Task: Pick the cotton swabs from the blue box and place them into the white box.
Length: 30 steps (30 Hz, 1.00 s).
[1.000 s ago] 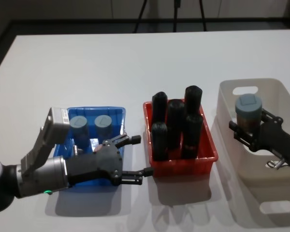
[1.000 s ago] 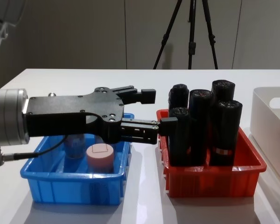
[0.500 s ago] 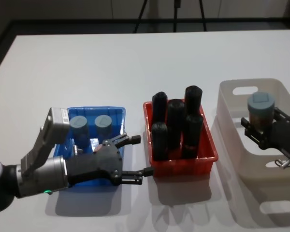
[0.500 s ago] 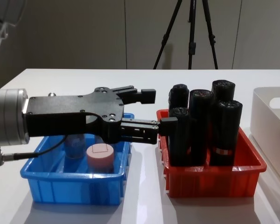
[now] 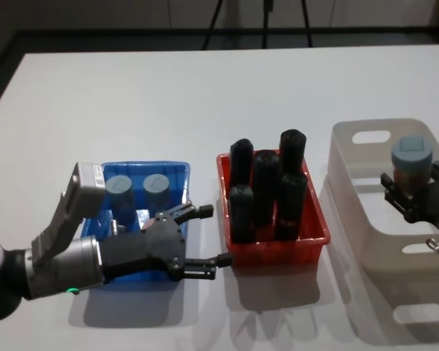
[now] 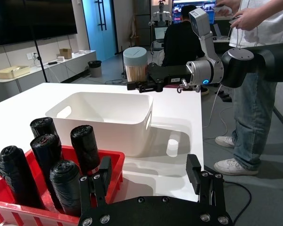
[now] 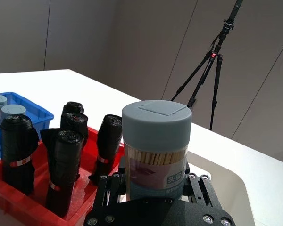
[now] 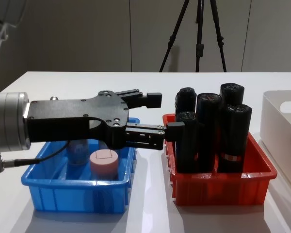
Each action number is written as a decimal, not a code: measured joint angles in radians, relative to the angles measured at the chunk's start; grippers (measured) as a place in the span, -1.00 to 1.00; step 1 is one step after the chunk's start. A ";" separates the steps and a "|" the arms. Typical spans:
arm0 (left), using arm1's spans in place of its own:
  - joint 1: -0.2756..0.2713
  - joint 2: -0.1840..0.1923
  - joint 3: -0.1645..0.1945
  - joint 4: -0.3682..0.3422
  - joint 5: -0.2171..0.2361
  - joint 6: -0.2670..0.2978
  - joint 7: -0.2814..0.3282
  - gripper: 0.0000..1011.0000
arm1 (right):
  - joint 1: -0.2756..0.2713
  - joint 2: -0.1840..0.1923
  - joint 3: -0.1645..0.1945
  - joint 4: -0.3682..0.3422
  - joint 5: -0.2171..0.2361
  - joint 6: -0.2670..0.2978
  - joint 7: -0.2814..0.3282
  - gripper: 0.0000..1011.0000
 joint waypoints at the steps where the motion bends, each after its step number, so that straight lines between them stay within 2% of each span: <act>1: 0.000 0.000 0.000 0.000 0.000 0.000 0.000 0.98 | 0.000 -0.002 0.002 0.000 -0.002 0.001 -0.002 0.22; 11: 0.000 0.000 0.000 0.000 0.000 0.000 0.000 0.98 | 0.004 -0.026 0.019 0.003 -0.039 0.019 -0.016 0.22; 30: 0.000 0.000 0.000 0.000 0.000 0.000 0.000 0.98 | 0.085 -0.059 0.035 0.091 -0.083 0.017 -0.024 0.22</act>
